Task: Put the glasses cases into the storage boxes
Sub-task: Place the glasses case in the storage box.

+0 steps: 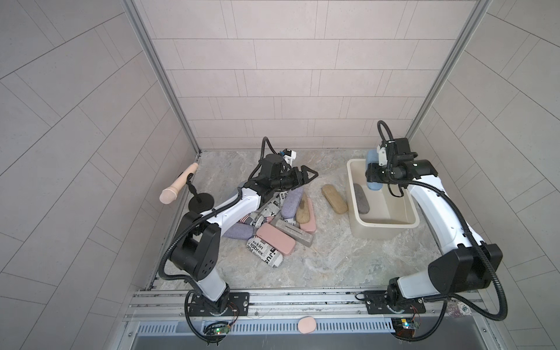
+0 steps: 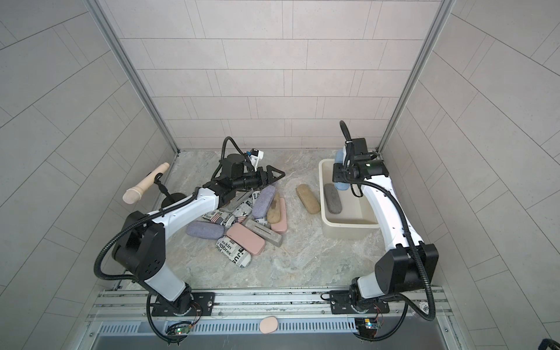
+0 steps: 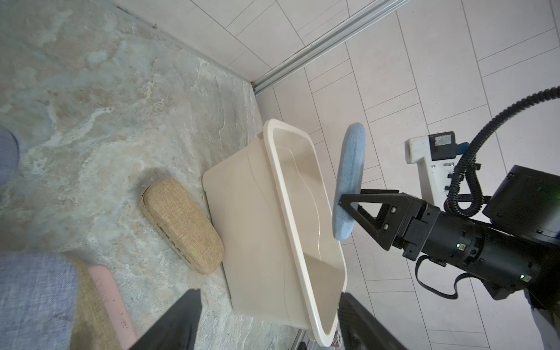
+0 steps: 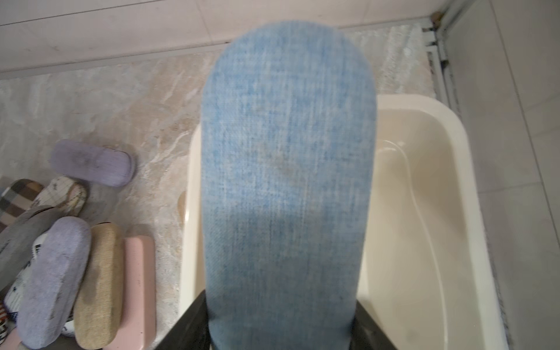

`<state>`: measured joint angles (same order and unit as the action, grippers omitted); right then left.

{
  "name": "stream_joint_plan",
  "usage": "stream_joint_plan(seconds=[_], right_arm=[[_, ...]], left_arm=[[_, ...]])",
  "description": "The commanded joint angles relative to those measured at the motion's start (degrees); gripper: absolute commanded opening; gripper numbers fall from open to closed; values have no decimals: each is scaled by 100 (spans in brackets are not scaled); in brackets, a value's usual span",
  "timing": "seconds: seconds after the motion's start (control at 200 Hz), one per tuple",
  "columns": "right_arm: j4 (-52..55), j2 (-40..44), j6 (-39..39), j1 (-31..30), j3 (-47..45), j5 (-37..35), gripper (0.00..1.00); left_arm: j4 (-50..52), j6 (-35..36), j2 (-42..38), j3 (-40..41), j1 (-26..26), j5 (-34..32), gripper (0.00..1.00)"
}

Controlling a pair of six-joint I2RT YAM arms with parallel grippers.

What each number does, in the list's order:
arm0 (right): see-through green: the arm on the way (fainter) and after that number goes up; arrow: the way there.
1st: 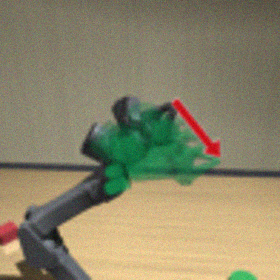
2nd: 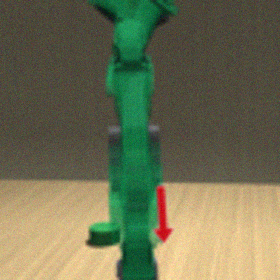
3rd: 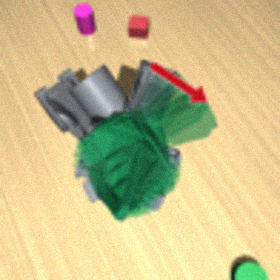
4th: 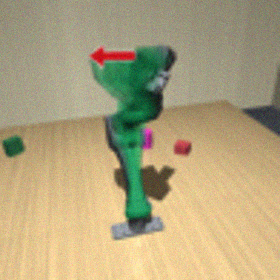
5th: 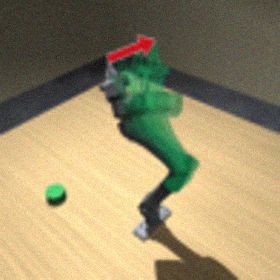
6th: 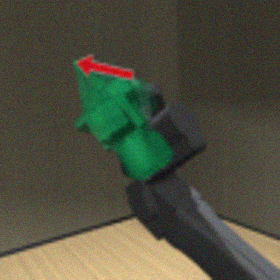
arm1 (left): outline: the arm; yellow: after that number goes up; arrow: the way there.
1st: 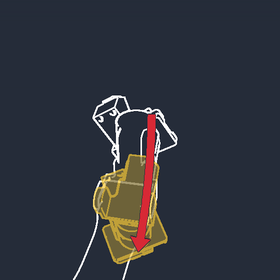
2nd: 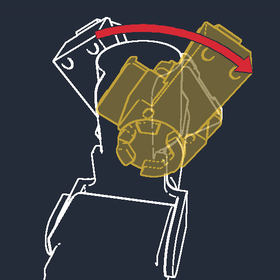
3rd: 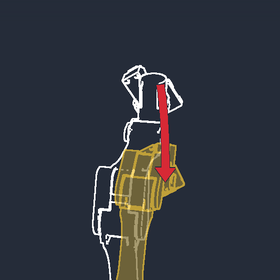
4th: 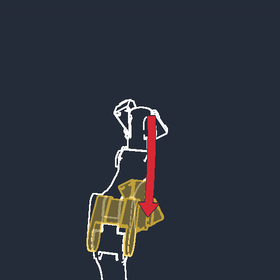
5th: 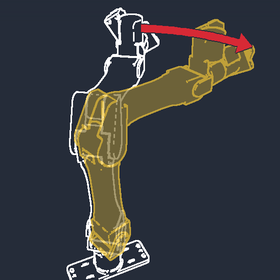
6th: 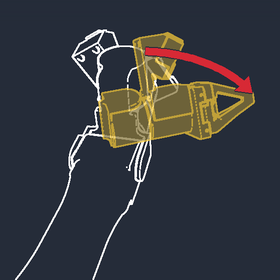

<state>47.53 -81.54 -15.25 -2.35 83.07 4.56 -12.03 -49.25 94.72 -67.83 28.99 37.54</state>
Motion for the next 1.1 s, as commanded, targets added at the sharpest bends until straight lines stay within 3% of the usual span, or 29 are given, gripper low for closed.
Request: stream_joint_plan(seconds=[0.0,0.155,0.355,0.74,1.096], right_arm=[[-334,223,-179,179,-582,152,54],[-576,-151,-241,191,-1097,289,54],[-500,-1151,-129,193,-906,-162,54],[-533,-2065,219,194,-587,-134,60],[-146,-1664,144,81,-224,-378,77]], left_arm=[[-137,299,-171,43,-25,77,78],[148,451,-188,-93,-35,41,78],[153,430,-241,-61,-86,78,78],[75,382,-224,-25,-184,125,78],[130,395,-385,-6,-227,71,78]])
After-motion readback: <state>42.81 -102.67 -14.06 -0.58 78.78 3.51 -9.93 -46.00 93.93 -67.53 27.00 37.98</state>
